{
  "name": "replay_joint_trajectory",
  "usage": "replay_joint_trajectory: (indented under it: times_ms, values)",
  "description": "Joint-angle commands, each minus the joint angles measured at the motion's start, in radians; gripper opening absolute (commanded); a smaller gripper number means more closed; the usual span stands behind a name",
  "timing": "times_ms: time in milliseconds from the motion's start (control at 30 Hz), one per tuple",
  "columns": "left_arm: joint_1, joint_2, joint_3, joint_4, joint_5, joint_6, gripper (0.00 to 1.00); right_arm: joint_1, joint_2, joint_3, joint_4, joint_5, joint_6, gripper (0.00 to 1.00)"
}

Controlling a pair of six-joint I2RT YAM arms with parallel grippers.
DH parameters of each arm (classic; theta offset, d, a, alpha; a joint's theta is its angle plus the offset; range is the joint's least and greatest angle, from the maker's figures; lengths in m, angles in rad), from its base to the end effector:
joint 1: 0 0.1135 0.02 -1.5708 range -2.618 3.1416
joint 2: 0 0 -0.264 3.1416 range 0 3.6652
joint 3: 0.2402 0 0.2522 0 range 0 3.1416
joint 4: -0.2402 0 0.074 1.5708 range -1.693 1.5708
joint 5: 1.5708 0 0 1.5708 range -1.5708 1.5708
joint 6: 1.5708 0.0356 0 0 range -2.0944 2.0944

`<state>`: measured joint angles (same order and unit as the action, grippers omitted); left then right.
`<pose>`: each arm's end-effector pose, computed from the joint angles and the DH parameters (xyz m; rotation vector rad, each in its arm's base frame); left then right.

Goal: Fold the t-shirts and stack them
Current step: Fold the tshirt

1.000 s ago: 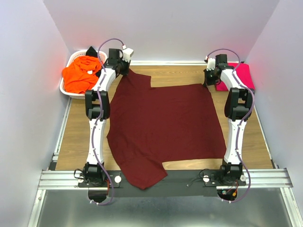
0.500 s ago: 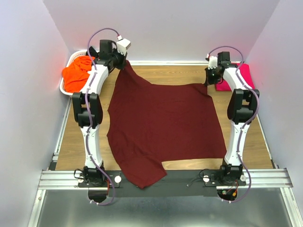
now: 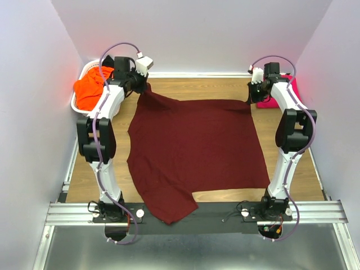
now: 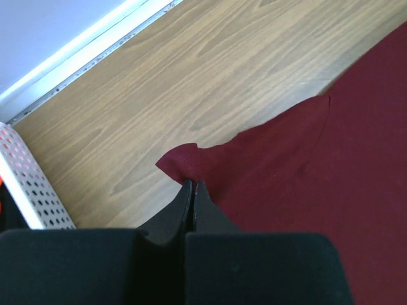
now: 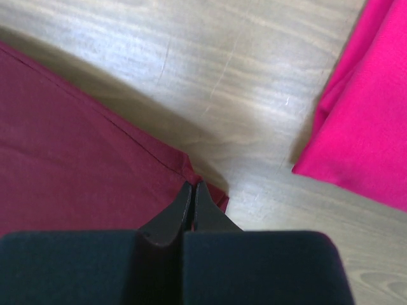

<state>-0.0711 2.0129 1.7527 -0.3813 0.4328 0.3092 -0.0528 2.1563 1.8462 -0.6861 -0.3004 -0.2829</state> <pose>0.4680 -0.0483 0.2835 0.6395 2.0681 -0.3416 0.4761 -0.0146 0.2253 -0.4007 2.4872 0.2513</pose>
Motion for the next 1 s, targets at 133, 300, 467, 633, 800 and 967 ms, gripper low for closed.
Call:
replay_joint_trajectory:
  times_ms: [133,300,467,633,800,967]
  values:
    - [0.005,-0.247,-0.192,0.021,0.029,0.016,0.0,-0.012,-0.091,-0.068,-0.016,-0.037,-0.045,0.01]
    - [0.005,-0.348,-0.346,0.019,0.026,0.008,0.0,-0.018,-0.122,-0.096,-0.016,-0.051,-0.071,0.0]
    - [0.004,-0.437,-0.421,0.012,0.009,0.005,0.0,-0.024,-0.164,-0.125,-0.018,-0.063,-0.101,0.01]
    - [0.002,-0.488,-0.453,-0.021,0.003,0.007,0.0,-0.025,-0.191,-0.163,-0.018,-0.065,-0.121,0.01]
    - [-0.002,-0.531,-0.505,-0.042,-0.006,0.019,0.0,-0.027,-0.213,-0.202,-0.02,-0.072,-0.136,0.01]
    - [-0.019,-0.571,-0.545,-0.074,-0.029,0.034,0.0,-0.032,-0.228,-0.228,-0.02,-0.065,-0.156,0.01]
